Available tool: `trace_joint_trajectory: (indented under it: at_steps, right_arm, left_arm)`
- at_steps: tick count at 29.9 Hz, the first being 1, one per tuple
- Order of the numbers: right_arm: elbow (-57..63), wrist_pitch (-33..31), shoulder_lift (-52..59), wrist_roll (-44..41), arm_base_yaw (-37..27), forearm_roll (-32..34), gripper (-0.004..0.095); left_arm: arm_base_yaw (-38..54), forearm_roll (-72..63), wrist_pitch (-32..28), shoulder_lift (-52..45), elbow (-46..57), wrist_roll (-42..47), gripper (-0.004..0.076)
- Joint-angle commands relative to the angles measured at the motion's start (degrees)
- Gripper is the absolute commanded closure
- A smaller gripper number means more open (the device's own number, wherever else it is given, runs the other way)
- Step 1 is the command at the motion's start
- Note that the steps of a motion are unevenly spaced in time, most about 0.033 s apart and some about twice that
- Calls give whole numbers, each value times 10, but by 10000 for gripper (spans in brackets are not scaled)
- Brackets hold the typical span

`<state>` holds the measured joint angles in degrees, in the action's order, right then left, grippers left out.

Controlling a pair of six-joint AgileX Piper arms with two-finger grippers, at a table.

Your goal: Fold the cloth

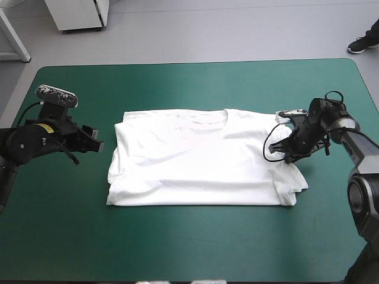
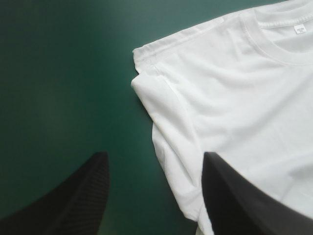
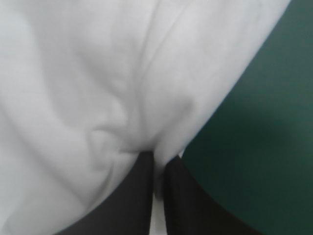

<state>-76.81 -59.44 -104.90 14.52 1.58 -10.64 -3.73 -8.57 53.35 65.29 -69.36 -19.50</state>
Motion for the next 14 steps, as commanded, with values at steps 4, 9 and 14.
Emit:
trace_joint_trajectory:
  at_steps: [4,9,14]
  right_arm:
    - [-19,-3,25,10,-1,-10,925]
    - [-48,-43,40,9,-1,-12,925]
    - [-81,-58,74,7,0,-49,925]
  left_arm:
    - [0,-5,-26,-24,-19,5,307]
    - [0,9,-27,-44,-19,5,307]
    - [0,10,-27,-57,-19,8,307]
